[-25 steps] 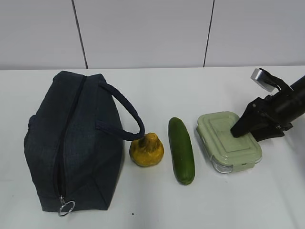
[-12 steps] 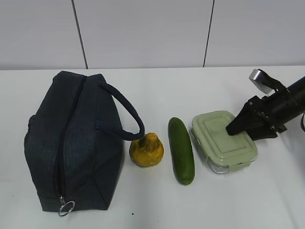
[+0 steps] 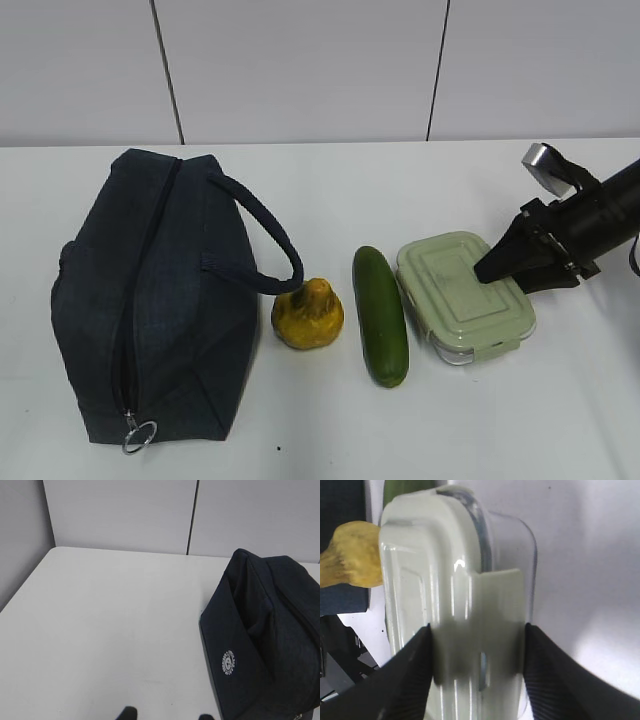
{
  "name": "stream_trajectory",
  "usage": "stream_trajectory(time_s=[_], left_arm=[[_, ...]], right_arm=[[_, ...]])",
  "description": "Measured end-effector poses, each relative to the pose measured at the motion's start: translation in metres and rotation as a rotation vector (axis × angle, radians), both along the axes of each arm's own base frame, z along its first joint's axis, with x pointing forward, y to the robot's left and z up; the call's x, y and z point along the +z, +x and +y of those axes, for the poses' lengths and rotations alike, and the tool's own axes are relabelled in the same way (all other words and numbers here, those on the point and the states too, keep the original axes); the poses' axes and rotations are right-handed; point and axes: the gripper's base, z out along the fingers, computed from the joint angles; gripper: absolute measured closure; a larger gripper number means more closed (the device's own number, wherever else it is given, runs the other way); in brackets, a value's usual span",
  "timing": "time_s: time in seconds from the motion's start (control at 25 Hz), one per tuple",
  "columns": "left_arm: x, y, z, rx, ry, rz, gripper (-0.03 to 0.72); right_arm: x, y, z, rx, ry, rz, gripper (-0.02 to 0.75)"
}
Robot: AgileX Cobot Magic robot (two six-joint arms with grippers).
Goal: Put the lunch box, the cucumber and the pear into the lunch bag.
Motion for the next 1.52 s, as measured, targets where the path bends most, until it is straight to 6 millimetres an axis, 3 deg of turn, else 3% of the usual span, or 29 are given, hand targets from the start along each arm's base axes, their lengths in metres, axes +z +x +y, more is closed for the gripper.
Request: stream_trajectory(time_s=[0.8,1.24,1.4,1.52], left_arm=[[0.0,0.0,-0.001,-0.005,-0.007,0.0,0.45],[0.003,0.001,-0.01,-0.073,-0.105,-0.017,0.45],[0.009,0.015,-0.013,-0.089,-0.151,0.012,0.45],[0.017,0.036,-0.016,-0.101,-0.229,0.007,0.449]], right_arm=[[0.0,0.0,0.0,0.002,0.001,0.0,0.34],[0.0,0.0,0.0,0.002,0.003,0.0,0.34],[0.0,0.0,0.0,0.002,0.004,0.0,0.34],[0.0,0.0,0.0,0.001,0.005,0.0,0.341]])
